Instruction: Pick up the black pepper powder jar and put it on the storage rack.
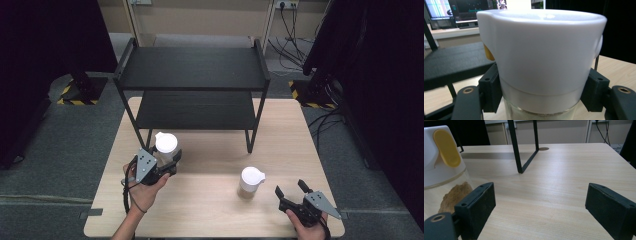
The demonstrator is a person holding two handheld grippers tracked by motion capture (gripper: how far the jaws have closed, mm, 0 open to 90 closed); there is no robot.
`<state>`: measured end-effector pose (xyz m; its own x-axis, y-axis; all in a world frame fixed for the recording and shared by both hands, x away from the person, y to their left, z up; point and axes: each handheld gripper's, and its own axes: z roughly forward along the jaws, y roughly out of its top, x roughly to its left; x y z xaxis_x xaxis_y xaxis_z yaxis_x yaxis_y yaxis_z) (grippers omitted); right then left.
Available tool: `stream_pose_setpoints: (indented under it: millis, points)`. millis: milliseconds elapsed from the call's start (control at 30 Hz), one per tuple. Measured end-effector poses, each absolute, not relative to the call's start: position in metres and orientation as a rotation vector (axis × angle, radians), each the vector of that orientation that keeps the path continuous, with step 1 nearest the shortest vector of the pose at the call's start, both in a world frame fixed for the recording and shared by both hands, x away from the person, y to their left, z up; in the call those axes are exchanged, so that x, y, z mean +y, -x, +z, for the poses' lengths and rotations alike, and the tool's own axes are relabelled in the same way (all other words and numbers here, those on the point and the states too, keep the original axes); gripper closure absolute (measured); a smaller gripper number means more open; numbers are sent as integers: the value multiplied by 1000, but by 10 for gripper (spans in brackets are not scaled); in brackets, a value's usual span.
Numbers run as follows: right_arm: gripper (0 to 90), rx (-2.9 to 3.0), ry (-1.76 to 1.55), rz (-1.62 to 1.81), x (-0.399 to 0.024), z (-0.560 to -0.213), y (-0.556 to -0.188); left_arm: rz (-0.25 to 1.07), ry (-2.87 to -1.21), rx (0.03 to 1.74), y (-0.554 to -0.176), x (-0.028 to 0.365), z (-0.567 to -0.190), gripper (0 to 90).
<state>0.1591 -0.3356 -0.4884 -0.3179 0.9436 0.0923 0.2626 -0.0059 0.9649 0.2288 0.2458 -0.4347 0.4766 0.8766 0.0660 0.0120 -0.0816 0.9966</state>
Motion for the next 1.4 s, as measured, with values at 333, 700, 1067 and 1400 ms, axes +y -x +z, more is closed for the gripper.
stream_pose_setpoints:
  millis: [333, 700, 1067, 1400]
  points:
    - [97, 1633, -1262, 1357, -335, -489, -159, 903, -1448, 800, -229, 245, -418, 307]
    - [97, 1635, -1262, 1355, -335, -488, -159, 937, -1418, 775, -229, 245, -400, 307]
    - [97, 1632, -1262, 1353, -335, -488, -159, 961, -1377, 763, -230, 249, -383, 307]
    - [97, 1631, -1262, 1353, -335, -488, -159, 978, -1334, 755, -231, 250, -369, 307]
